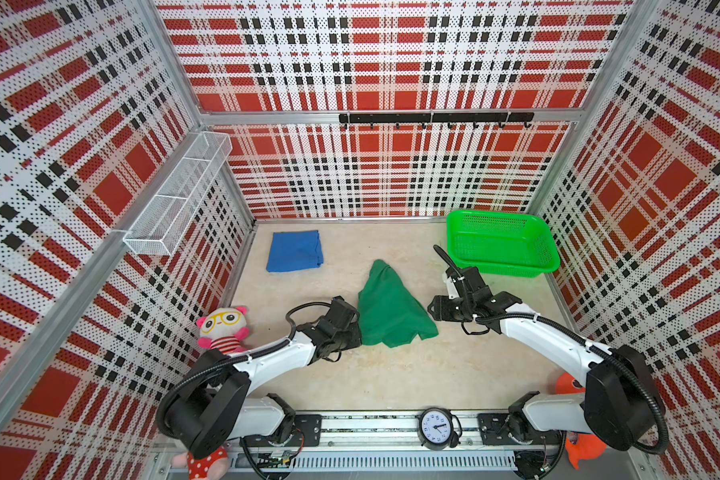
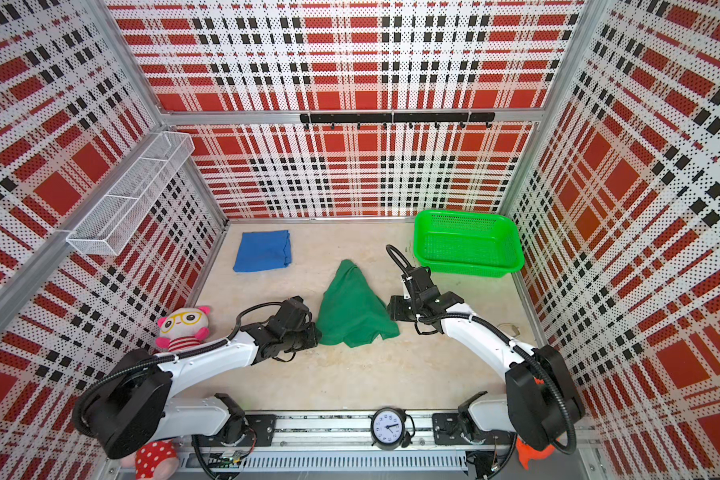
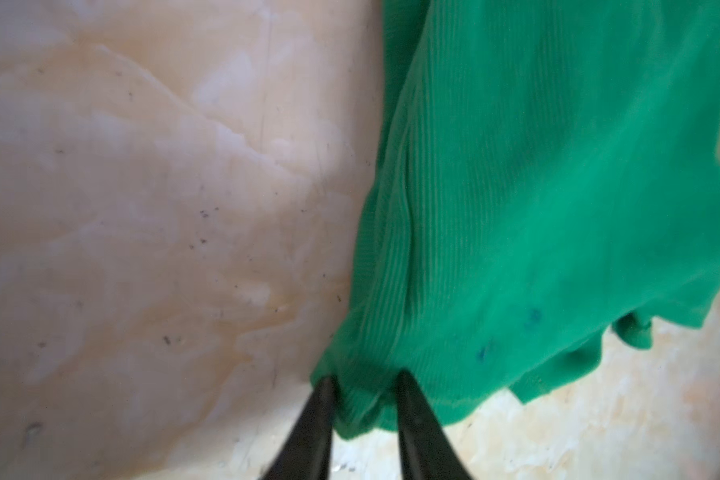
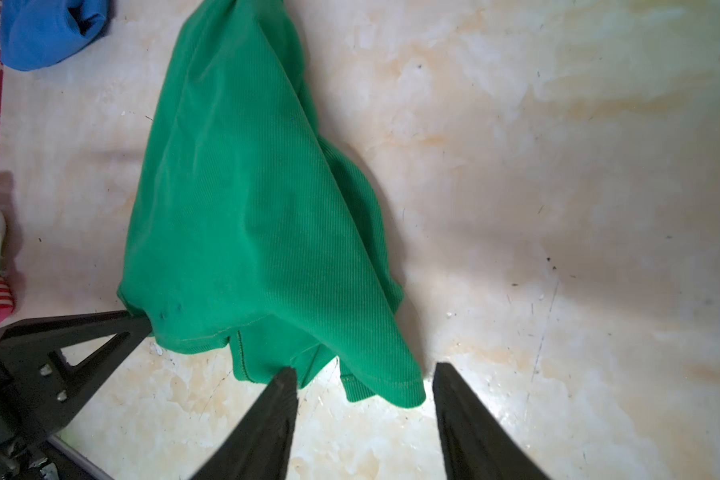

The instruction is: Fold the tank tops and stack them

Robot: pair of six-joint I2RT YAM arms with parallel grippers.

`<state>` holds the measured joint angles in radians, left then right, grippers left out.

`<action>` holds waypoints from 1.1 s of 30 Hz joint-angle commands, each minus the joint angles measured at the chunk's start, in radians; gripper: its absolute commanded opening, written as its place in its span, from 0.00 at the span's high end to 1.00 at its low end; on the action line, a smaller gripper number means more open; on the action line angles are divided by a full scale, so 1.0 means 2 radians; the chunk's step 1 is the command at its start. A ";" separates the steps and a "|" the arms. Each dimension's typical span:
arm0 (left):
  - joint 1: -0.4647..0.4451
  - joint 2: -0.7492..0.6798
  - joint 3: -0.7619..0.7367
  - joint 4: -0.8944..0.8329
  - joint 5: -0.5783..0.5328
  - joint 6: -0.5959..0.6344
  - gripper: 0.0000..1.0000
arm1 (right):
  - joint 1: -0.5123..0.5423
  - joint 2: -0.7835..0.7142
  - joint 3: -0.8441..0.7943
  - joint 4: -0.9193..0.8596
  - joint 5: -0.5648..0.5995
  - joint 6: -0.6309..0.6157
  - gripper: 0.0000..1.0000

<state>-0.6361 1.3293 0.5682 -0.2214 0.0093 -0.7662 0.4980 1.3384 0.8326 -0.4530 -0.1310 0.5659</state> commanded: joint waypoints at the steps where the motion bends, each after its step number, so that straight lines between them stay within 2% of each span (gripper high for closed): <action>1: -0.003 0.005 0.040 0.021 -0.006 0.014 0.93 | -0.006 -0.005 -0.017 0.003 -0.003 0.000 0.43; 3: -0.003 0.006 0.061 0.012 -0.011 0.021 1.00 | -0.011 -0.007 -0.027 0.007 -0.001 0.002 0.43; 10: 0.002 -0.031 0.157 -0.043 -0.031 0.058 1.00 | -0.031 -0.001 -0.050 0.024 -0.001 0.002 0.43; 14: 0.050 -0.106 0.182 -0.056 -0.008 0.065 1.00 | -0.035 0.004 -0.055 0.028 0.006 0.002 0.44; 16: 0.118 -0.165 0.150 -0.056 0.013 0.062 1.00 | -0.035 0.005 -0.056 0.028 0.003 0.002 0.44; 17: 0.168 -0.198 0.126 -0.058 0.034 0.062 1.00 | -0.035 0.006 -0.058 0.030 0.000 0.001 0.44; 19: 0.284 -0.252 0.063 -0.053 0.096 0.067 1.00 | -0.033 0.009 -0.063 0.037 -0.006 0.004 0.44; 21: 0.383 -0.283 -0.013 -0.024 0.193 0.060 1.00 | -0.023 0.015 -0.063 0.044 -0.013 0.011 0.44; 23: 0.429 -0.286 -0.074 0.009 0.258 0.044 1.00 | -0.001 0.026 -0.053 0.043 -0.014 0.017 0.45; 25: 0.436 -0.286 -0.107 0.056 0.280 0.016 1.00 | 0.024 0.034 -0.042 0.043 -0.015 0.028 0.47; 26: 0.432 -0.286 -0.108 0.062 0.273 0.012 1.00 | 0.037 0.037 -0.039 0.050 -0.020 0.037 0.49; 28: 0.431 -0.282 -0.101 0.054 0.255 0.021 1.00 | 0.061 0.042 -0.037 0.074 -0.035 0.055 0.53; 33: 0.430 -0.263 -0.090 0.044 0.259 0.035 1.00 | 0.122 0.090 -0.001 0.116 -0.055 0.072 0.57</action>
<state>0.2230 0.7975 0.3519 -0.1814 0.4774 -0.7132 0.6941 1.4773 0.7792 -0.3096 -0.2085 0.6735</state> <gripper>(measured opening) 0.047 0.434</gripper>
